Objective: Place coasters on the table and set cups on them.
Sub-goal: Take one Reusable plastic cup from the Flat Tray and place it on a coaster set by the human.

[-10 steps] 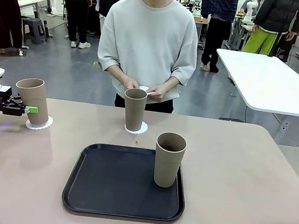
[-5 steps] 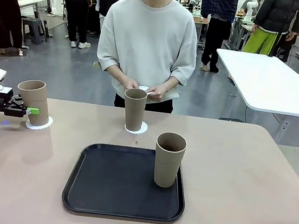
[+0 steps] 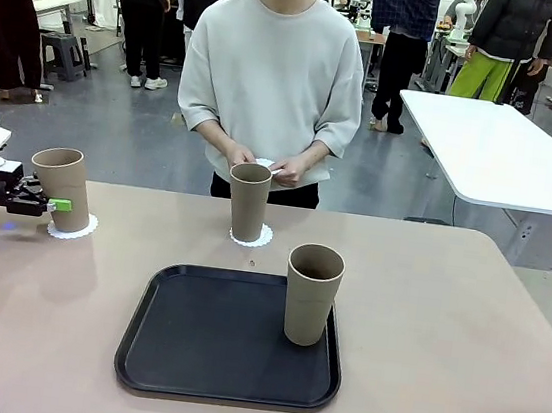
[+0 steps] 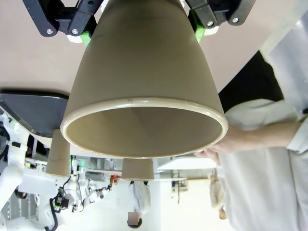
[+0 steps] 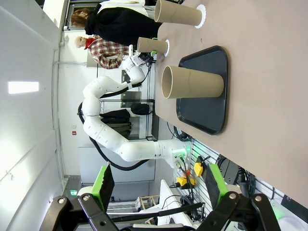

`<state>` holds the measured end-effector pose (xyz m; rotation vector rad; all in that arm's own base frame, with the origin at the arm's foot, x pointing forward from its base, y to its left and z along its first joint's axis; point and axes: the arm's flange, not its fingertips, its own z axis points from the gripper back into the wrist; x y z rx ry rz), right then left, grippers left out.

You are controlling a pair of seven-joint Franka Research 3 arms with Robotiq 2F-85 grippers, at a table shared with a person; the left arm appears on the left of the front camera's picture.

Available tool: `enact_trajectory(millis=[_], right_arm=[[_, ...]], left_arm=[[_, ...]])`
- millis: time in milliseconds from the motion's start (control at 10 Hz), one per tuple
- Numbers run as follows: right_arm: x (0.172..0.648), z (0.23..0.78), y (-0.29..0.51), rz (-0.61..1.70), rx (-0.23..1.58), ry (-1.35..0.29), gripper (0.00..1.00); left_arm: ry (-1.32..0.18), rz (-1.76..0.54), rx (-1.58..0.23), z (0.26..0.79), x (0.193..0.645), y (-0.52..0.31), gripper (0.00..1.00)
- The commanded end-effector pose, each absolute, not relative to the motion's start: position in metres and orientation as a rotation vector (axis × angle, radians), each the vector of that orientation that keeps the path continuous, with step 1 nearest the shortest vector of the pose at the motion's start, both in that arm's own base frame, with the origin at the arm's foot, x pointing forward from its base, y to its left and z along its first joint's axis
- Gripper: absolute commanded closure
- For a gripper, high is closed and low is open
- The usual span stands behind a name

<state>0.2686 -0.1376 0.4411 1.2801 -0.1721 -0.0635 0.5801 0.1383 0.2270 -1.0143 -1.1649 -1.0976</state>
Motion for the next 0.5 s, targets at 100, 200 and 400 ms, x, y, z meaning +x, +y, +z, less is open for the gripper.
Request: enact_trajectory(millis=[100,200,400], right_arm=[[0.2691,0.4410,-0.1377,-0.065,1.288,-0.175,0.00],[0.2691,0.4410,-0.1377,-0.065,1.288,-0.175,0.00],[0.2691,0.4410,-0.1377,-0.065,1.288,-0.175,0.00]], left_arm=[[-1.134,-1.102,-1.036,0.2347,0.5772,0.1409,0.15],[-1.124,-1.102,-1.043,0.2329,0.5758,0.1401,0.15],[-1.118,-1.100,-1.047,0.2315,0.5771,0.1398,0.15]])
